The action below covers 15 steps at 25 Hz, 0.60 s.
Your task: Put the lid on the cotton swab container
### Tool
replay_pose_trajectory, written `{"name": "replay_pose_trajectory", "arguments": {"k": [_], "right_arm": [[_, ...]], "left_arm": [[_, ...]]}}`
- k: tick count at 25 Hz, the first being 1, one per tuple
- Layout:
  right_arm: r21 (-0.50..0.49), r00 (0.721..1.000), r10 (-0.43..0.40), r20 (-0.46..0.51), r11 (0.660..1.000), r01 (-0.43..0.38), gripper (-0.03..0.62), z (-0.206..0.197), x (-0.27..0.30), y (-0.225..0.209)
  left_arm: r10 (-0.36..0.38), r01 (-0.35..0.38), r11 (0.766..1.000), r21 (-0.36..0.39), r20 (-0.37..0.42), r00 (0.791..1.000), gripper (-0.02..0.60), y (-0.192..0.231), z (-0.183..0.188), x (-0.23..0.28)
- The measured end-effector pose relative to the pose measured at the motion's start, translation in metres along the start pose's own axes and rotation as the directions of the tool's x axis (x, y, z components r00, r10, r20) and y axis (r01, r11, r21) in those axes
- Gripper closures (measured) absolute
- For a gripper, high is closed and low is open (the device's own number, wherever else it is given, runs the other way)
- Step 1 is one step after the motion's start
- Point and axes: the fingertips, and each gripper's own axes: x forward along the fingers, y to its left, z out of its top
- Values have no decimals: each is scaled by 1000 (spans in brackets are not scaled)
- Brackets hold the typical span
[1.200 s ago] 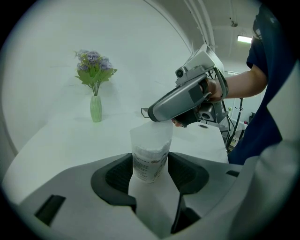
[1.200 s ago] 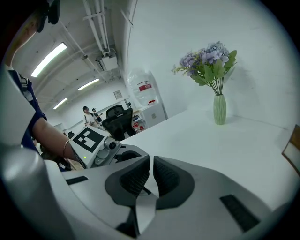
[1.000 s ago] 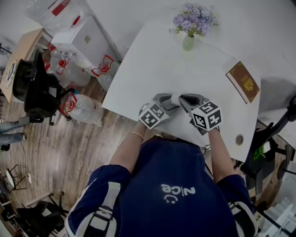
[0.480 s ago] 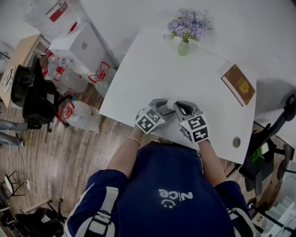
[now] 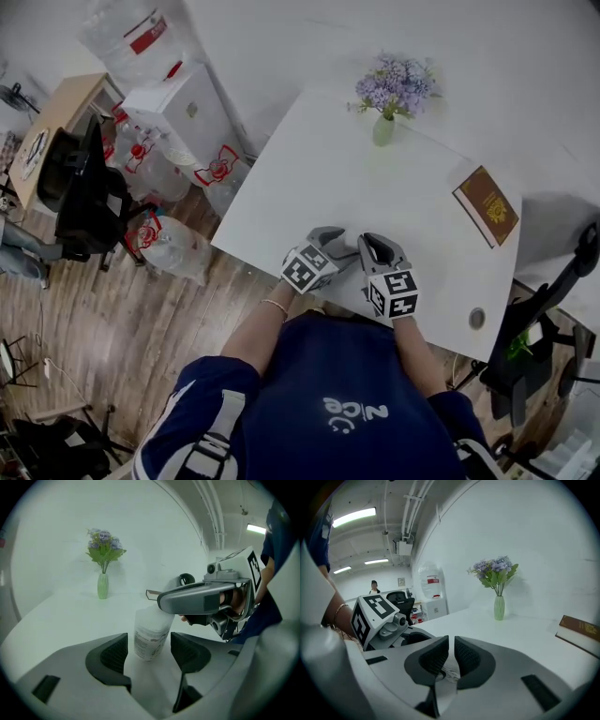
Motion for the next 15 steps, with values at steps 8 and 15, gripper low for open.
{"name": "replay_pose_trajectory", "arguments": {"k": [8,15], "right_arm": [[55,986,-40,159,998,32,536,31,-33,-6],[51,969,-137,205,990,129,536,25,-76,-28]], "left_arm": [[109,-98,992,-79,161,981,288,3,13,-49],[243,-212,968,-134,291,925,288,-1,34,-93]]}}
